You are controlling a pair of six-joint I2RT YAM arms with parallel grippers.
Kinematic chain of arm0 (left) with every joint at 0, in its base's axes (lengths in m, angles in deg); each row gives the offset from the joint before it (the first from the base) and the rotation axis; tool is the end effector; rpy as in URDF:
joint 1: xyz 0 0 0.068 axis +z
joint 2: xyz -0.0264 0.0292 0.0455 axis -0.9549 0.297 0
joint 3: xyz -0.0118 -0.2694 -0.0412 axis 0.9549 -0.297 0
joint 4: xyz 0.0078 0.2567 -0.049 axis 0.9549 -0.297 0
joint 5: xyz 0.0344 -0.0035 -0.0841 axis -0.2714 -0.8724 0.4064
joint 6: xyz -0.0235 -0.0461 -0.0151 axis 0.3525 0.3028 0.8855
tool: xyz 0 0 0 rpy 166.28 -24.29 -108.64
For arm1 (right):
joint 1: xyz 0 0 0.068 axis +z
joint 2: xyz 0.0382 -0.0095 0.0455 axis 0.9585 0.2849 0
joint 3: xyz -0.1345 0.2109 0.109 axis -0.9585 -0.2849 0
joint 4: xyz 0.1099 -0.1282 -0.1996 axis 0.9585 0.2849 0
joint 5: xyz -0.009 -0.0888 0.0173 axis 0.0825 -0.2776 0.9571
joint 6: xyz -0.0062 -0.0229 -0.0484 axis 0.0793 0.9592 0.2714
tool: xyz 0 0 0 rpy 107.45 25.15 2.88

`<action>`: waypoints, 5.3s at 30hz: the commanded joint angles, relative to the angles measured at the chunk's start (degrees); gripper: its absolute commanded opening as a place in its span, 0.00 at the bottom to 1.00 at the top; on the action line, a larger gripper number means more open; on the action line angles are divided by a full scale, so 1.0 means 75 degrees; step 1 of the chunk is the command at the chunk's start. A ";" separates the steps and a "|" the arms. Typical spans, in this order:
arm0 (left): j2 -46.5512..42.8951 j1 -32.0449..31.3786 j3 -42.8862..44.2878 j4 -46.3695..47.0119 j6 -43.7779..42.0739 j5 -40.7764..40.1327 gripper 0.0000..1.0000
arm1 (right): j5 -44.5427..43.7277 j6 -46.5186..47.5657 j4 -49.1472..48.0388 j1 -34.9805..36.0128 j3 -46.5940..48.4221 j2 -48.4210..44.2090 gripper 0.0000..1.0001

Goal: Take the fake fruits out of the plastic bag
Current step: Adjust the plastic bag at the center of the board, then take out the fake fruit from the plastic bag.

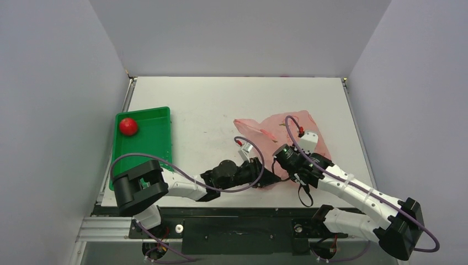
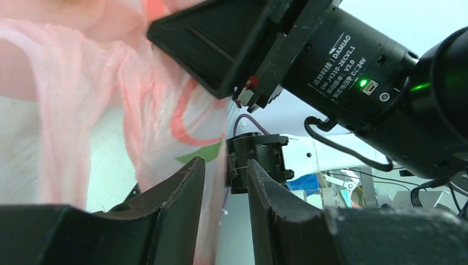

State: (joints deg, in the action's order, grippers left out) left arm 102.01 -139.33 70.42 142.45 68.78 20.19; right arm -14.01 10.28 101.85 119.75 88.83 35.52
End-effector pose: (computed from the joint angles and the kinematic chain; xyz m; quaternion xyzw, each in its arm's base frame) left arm 0.1270 -0.3029 0.1998 0.0298 0.7254 -0.6470 0.2332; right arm 0.1409 0.1182 0.2524 0.1704 0.9197 -0.0120 0.3536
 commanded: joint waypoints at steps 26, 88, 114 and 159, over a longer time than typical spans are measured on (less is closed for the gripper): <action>-0.2923 0.1456 -0.0637 -0.2950 -0.1455 -0.2262 0.42 | 0.5678 0.7177 -0.4021 -0.1088 -0.0074 -0.0799 0.00; 0.5370 0.1724 0.5167 -0.0931 -0.0458 -0.5437 0.57 | 0.8863 0.5942 -0.4122 -0.2848 -0.1053 -0.1205 0.00; 0.0829 0.3030 0.0595 0.0374 0.0318 -0.2129 0.00 | 0.6267 0.5498 -0.3573 -0.2786 -0.0922 -0.1245 0.00; -0.0893 0.1539 0.0752 -0.3625 -0.3173 0.5646 0.00 | 0.2750 0.4608 -0.6658 -0.3522 -0.0963 -0.0713 0.00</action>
State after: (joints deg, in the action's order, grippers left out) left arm 100.10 -127.44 74.27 118.03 53.13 57.26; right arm 11.19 46.85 55.67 95.09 80.30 29.89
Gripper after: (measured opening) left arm 0.427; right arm 0.004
